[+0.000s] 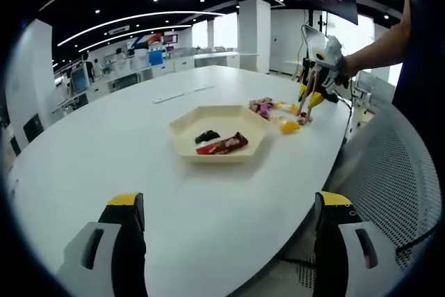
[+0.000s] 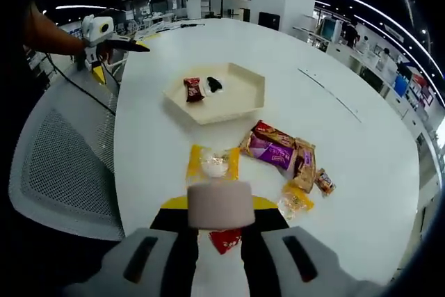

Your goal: Place the target food into the container with the food tongs after gripping and lifting it, then release it inside without dropping or visibly crushing the food.

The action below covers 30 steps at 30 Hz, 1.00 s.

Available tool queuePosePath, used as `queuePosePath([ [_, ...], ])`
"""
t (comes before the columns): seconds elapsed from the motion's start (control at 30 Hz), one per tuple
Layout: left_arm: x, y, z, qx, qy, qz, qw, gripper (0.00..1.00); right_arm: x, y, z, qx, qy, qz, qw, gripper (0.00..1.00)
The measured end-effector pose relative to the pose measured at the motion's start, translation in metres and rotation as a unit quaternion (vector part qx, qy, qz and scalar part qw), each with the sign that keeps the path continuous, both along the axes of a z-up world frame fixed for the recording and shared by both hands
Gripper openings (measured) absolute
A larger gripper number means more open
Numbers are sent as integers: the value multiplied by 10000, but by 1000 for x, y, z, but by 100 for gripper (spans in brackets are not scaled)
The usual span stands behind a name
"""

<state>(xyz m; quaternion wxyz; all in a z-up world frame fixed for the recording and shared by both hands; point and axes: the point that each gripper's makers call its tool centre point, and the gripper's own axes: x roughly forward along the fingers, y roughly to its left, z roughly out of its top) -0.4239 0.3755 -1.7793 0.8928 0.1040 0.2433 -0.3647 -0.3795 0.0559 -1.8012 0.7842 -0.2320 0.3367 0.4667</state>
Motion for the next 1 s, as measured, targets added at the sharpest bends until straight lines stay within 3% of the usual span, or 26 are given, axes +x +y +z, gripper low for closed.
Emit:
queuePosePath([
  [0.27,0,0,-1,11,15,-4,10000,99,-1,0,-6,-1,69,-77,9999,21],
  [0.43,-1,-1,-1,14,26,-13,10000,98,0,-4,-8,-113,132,-350,9992,18],
  [0.7,-1,0,-2,22,37,-9,10000,98,3,-3,-9,-332,153,-370,9986,15],
  [1.0,-2,-1,-2,25,54,-30,10000,98,6,-11,2,-254,211,-673,9972,15],
])
